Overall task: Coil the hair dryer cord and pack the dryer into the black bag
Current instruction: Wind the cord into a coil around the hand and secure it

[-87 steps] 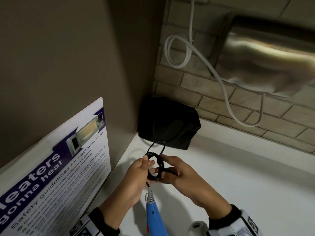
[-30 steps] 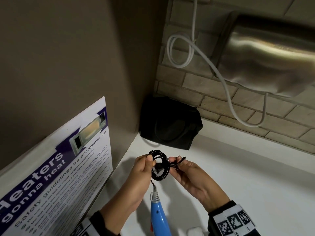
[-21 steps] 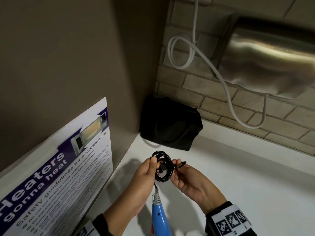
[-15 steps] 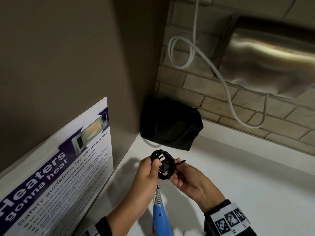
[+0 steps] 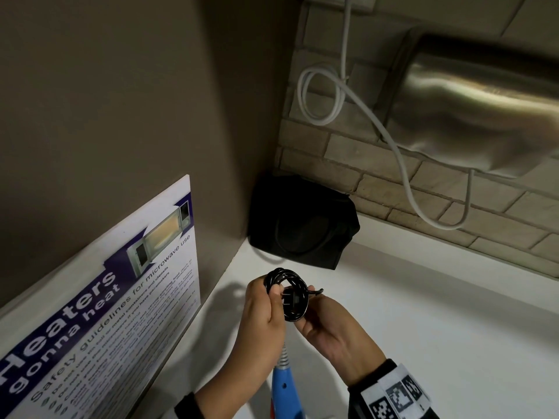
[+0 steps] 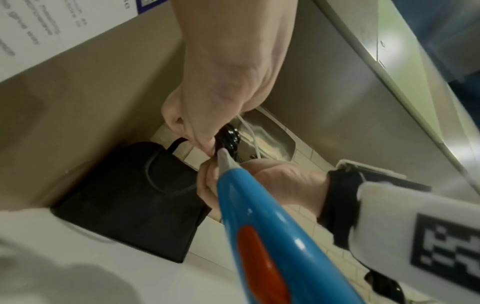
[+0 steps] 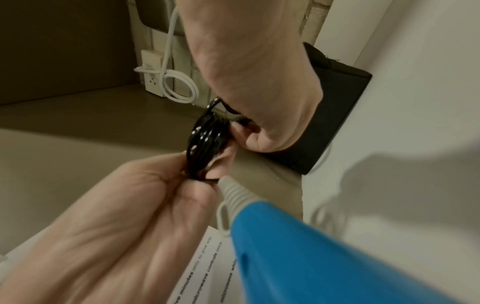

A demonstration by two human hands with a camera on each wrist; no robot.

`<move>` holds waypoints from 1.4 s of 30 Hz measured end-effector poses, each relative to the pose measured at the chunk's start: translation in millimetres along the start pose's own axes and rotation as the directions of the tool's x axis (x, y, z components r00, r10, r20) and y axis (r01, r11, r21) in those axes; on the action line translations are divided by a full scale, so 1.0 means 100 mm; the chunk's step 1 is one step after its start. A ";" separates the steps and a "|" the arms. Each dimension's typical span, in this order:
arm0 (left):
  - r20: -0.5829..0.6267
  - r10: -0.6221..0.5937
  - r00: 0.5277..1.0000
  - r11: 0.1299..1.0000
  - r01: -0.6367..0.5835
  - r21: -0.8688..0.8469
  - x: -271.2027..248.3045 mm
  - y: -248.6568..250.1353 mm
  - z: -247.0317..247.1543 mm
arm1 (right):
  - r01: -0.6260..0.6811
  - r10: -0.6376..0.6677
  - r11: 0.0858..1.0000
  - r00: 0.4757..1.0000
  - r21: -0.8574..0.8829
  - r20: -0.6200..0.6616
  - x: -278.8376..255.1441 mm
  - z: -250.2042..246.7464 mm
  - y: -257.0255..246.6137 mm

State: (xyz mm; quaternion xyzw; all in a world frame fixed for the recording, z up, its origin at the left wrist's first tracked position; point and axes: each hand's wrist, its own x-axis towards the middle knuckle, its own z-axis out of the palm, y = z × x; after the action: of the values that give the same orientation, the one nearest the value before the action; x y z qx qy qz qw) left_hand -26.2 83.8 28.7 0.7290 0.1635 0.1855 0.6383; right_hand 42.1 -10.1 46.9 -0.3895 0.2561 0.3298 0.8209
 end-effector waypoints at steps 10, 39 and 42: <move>0.191 -0.042 0.981 0.994 0.022 0.108 0.05 0.00 -0.12 | 0.042 -0.041 0.994 0.999 0.097 -0.010 -0.06 0.03 0.01; 0.227 -0.094 0.969 0.980 0.050 0.193 0.10 -0.01 -0.12 | 0.359 -0.161 0.831 0.887 -0.426 0.433 -0.35 -0.24 0.02; 0.207 -0.105 0.973 0.989 0.079 0.129 0.10 0.01 -0.11 | 0.366 -0.205 0.824 0.904 -0.432 0.376 -0.33 -0.22 0.03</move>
State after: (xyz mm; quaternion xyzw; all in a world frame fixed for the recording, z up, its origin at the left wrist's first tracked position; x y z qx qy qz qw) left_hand -22.9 98.2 31.7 0.7734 0.1385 0.0663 0.6151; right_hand 15.2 -37.8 55.8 -0.5626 -0.0319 0.3131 0.7645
